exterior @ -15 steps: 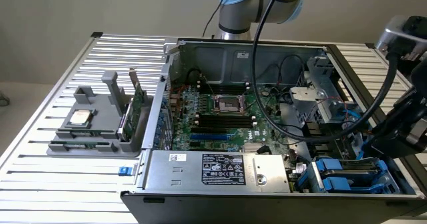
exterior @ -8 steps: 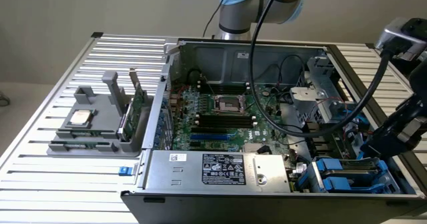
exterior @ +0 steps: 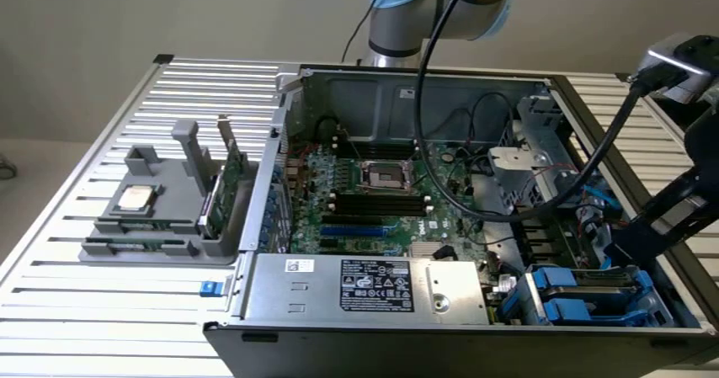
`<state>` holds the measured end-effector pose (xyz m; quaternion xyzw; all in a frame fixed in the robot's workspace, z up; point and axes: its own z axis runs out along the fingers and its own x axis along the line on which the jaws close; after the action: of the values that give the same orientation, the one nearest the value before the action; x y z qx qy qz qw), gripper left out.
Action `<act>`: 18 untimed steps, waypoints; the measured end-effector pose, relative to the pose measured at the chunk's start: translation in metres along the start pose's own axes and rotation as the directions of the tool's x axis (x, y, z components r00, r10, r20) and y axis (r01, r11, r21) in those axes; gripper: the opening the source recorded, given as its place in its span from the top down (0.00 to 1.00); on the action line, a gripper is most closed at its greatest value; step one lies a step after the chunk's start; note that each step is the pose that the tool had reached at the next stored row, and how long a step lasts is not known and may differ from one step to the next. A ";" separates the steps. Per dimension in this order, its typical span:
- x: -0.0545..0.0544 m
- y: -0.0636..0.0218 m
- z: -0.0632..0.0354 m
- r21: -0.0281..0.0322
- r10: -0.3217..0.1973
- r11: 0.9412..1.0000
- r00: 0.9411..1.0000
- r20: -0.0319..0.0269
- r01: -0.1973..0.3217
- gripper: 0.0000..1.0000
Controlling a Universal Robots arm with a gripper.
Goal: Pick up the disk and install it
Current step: 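Insert the first disk wire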
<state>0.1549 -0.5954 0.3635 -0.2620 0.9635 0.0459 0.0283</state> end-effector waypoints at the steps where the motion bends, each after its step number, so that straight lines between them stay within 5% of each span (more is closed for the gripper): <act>1: 0.000 -0.0001 0.0006 0.000 0.018 1.000 1.000 0.002 -0.018 0.52; 10: 0.000 -0.0003 0.0044 -0.011 0.162 0.987 0.987 0.024 -0.162 0.52; 18: 0.001 -0.0007 0.0098 -0.004 0.302 0.953 0.953 0.038 -0.302 0.52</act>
<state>0.1549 -0.5954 0.3537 -0.1107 0.9916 0.0538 0.0395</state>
